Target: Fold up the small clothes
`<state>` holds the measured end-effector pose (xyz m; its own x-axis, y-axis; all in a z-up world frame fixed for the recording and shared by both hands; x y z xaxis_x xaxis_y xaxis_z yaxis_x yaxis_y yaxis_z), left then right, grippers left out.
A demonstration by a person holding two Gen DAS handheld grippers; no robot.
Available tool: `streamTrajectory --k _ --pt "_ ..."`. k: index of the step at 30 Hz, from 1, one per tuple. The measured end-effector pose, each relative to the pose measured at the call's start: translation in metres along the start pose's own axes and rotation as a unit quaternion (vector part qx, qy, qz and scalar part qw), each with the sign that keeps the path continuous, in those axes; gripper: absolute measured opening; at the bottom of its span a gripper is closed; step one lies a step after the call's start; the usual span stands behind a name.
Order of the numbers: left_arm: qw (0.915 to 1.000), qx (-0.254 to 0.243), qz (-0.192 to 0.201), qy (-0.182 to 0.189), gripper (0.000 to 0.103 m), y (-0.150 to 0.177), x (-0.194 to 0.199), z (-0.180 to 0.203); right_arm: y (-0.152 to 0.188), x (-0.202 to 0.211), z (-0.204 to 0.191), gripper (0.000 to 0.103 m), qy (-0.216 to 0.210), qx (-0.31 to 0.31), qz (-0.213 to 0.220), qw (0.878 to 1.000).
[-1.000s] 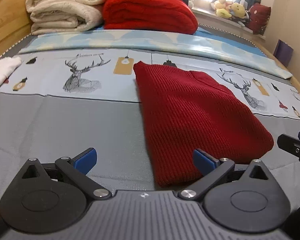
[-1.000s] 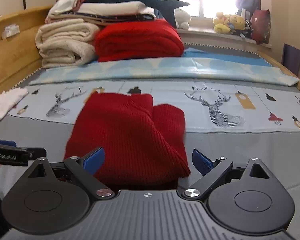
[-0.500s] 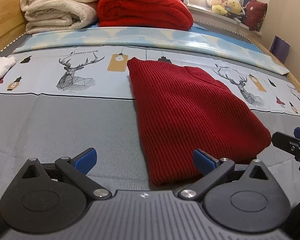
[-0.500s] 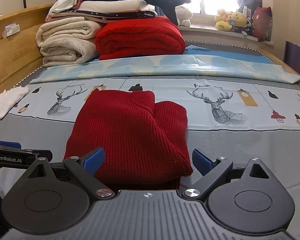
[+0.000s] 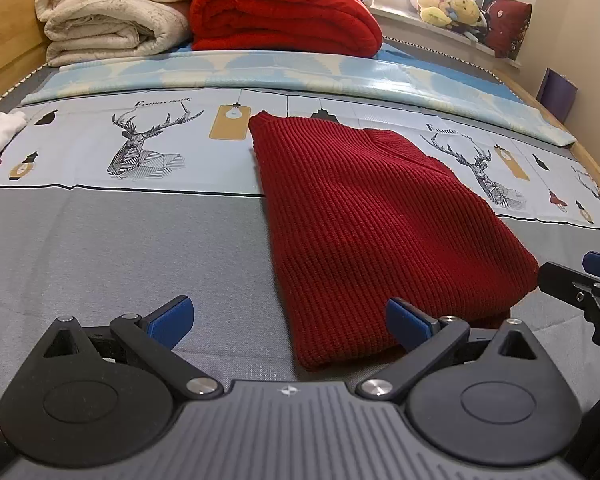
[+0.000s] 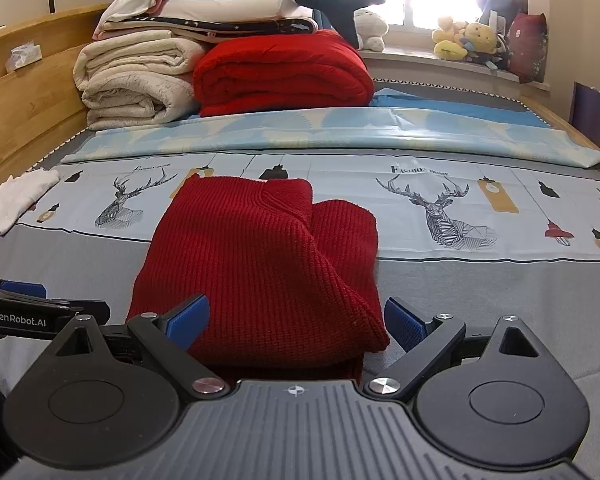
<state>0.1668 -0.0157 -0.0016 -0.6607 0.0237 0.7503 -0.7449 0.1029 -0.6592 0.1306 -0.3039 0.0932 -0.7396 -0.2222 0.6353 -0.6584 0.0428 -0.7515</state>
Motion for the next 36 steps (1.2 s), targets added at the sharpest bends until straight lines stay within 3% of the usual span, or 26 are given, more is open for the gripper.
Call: streamTrajectory --k 36 --pt "1.0 -0.002 0.003 0.004 0.102 -0.0005 0.0012 0.0037 -0.0023 0.002 -0.0021 0.095 -0.008 0.016 0.003 1.0"
Point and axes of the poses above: each gripper's, at about its wrist camera, not at the fingertips, and x roughly against the way its jaws point, z to its right, y to its underside, the point moved 3 cm from there along -x, roughly the way its jaws point, and after that the axes turned 5 degrees about -x, right-handed, at the moved point
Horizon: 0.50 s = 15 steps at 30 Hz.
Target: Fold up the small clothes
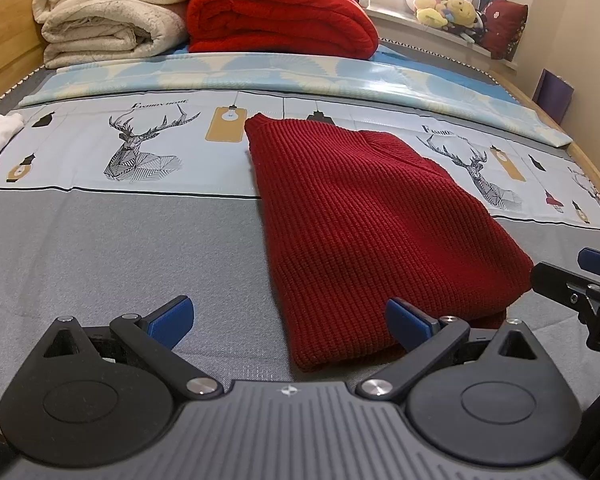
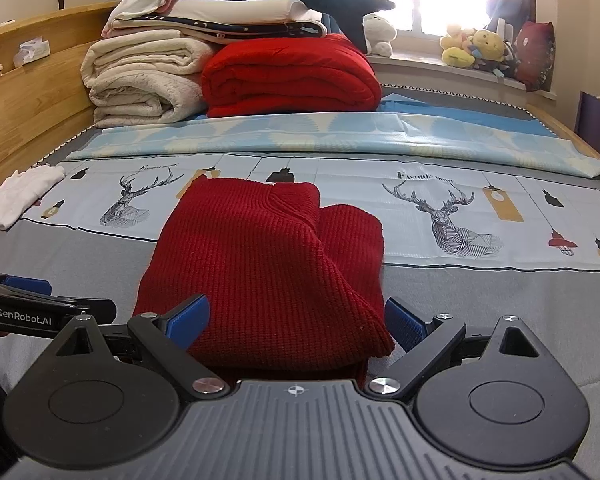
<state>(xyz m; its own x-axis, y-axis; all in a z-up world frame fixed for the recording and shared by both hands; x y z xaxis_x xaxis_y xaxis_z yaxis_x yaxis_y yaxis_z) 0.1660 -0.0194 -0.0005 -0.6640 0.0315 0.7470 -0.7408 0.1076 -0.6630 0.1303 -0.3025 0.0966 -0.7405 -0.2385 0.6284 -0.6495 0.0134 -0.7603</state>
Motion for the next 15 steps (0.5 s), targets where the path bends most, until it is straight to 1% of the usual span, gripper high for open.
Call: streamTrajectory --k 15 --pt "1.0 -0.005 0.003 0.001 0.102 -0.0001 0.0008 0.0002 0.0001 0.0001 -0.0009 0.095 0.001 0.0 0.0 1.0"
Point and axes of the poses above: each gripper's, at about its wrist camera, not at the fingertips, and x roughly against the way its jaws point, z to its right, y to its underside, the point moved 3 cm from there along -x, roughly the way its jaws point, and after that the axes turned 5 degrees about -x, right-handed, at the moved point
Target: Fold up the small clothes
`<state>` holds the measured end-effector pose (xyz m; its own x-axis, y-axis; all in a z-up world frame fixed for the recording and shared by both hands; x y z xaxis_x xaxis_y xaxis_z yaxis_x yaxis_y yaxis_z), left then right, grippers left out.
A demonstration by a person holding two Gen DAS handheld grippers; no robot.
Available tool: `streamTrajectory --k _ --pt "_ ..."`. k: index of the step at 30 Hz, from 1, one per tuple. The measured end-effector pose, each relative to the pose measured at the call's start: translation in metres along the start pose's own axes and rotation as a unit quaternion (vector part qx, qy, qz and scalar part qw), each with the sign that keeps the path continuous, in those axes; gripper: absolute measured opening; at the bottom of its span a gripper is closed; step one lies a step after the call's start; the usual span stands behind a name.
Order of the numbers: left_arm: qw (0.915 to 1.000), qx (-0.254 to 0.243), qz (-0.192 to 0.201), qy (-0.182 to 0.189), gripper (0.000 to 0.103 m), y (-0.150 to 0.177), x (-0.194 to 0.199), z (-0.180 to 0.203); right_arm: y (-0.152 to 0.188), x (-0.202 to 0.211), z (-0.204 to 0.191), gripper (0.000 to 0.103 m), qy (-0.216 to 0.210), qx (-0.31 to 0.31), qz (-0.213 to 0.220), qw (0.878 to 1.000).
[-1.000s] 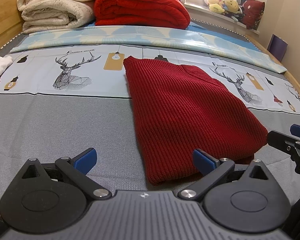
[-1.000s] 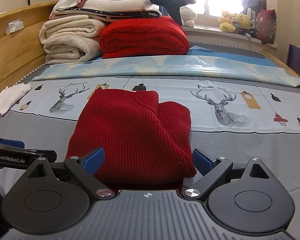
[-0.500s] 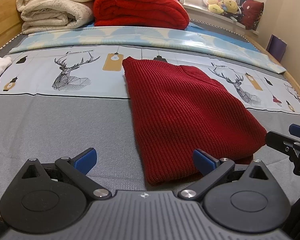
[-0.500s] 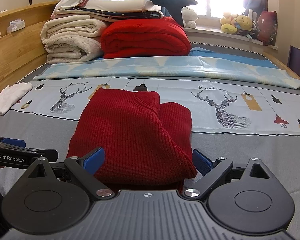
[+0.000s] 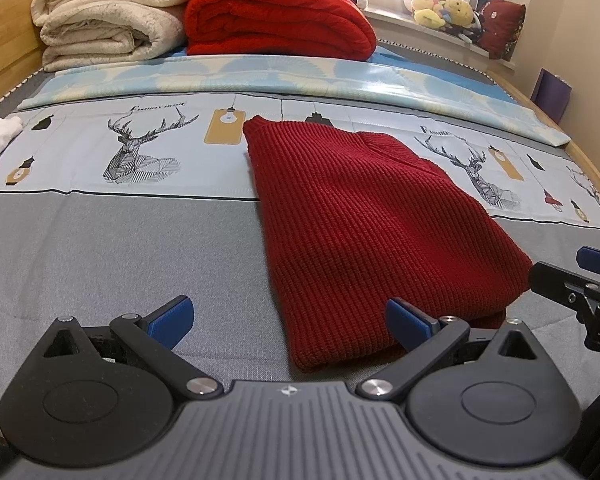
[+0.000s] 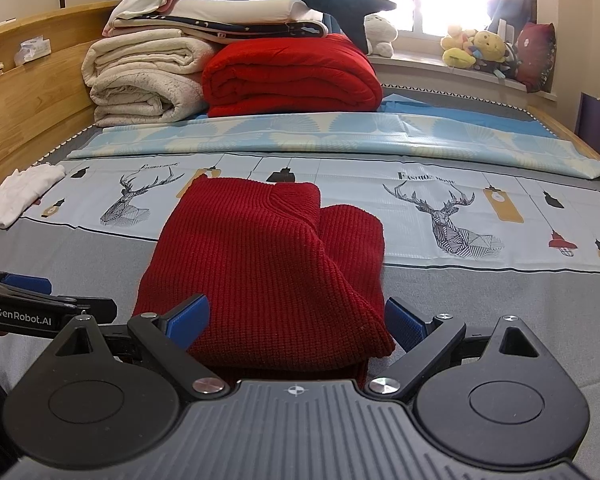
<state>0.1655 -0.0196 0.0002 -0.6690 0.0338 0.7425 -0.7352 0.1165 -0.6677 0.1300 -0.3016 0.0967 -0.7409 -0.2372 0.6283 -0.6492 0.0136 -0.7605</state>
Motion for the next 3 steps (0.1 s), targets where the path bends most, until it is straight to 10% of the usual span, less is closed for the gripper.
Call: streamTrajectory --k 3 --pt "1.0 0.0 0.0 0.0 0.102 -0.0003 -0.0002 0.0005 -0.0001 0.0 -0.0004 0.095 0.0 0.0 0.0 1.0"
Point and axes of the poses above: each gripper's, at about its wrist camera, not at the fingertips, and x roughly against the way its jaws point, z to its right, y to its underside, the point moved 3 cm from there along -x, roughly the way its jaws point, and after that the axes turned 5 degrees about -x, right-handed, at the moved point
